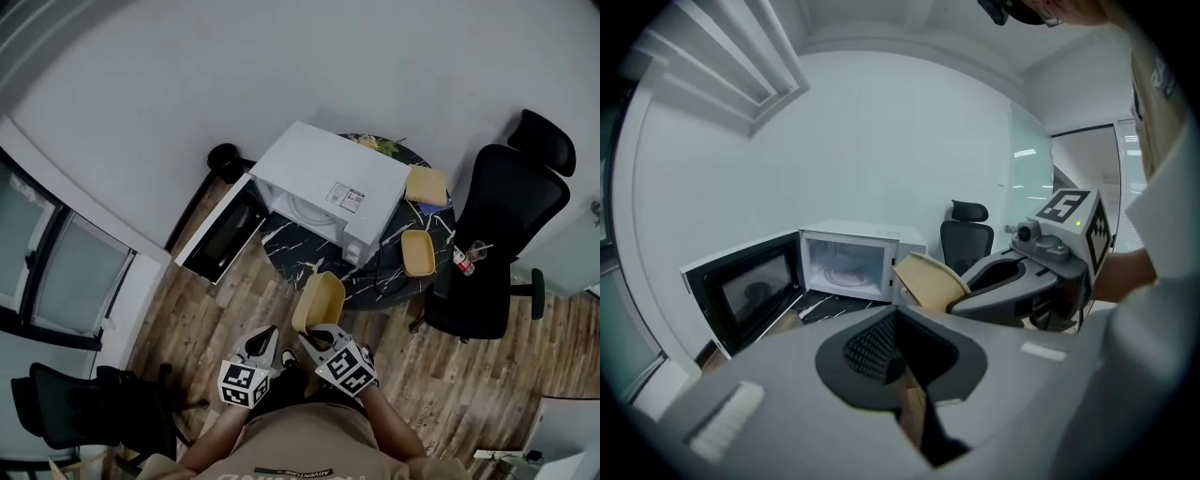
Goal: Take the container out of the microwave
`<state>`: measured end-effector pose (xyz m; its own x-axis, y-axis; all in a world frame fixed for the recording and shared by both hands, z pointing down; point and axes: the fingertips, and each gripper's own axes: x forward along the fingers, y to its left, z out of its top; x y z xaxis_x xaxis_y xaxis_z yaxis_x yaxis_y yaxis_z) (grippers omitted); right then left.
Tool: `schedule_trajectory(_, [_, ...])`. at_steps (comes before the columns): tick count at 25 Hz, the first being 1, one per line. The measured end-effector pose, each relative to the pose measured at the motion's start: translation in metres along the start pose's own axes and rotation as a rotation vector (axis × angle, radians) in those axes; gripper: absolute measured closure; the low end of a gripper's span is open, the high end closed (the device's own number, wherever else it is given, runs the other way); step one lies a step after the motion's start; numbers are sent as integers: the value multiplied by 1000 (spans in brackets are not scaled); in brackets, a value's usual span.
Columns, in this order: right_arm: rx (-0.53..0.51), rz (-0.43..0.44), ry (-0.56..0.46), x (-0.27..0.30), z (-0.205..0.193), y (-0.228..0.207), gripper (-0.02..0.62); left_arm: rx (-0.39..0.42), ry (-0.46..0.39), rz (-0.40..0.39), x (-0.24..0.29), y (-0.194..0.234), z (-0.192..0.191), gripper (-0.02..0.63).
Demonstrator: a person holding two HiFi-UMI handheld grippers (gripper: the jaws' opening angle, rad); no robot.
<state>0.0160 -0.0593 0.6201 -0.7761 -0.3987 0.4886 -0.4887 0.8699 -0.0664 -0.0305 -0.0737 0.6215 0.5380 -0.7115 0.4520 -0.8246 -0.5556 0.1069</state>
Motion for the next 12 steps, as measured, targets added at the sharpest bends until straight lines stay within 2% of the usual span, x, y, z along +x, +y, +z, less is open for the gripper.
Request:
schedule_trajectory(5, [10, 1, 4, -4, 4, 19, 583, 23, -50, -1, -16, 1, 13, 600])
schedule_trajectory(12, [-13, -115, -62, -9, 36, 19, 583, 83, -152, -35, -37, 5, 46, 600])
